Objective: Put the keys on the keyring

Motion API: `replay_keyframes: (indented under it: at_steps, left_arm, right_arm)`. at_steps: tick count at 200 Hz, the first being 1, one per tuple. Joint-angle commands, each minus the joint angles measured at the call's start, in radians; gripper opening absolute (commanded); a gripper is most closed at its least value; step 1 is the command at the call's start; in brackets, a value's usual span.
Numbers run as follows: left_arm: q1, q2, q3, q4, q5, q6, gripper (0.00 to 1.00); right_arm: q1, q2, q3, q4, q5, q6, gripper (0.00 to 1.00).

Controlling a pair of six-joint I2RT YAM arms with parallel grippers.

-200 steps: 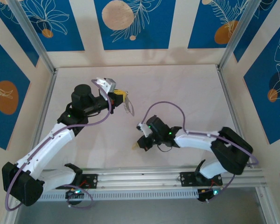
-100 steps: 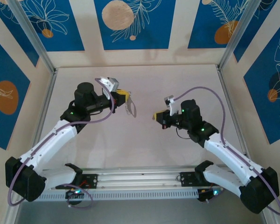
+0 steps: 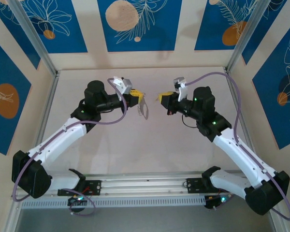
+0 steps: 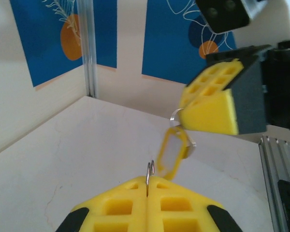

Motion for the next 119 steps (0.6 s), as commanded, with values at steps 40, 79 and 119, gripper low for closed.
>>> replay_keyframes:
  at_steps: [40, 79, 119]
  left_arm:
    - [-0.041, -0.001, 0.054, 0.032, 0.03, 0.069, 0.0]
    - [-0.053, -0.001, 0.063, 0.011, 0.018, 0.077, 0.0]
    - [-0.059, 0.007, 0.074, -0.006, 0.005, 0.084, 0.0]
  right_arm:
    - [0.026, 0.063, 0.077, 0.055, -0.026, -0.057, 0.0]
    - [0.059, 0.063, 0.084, 0.057, -0.025, -0.075, 0.0]
    - [0.092, 0.061, 0.091, 0.047, -0.024, -0.095, 0.0]
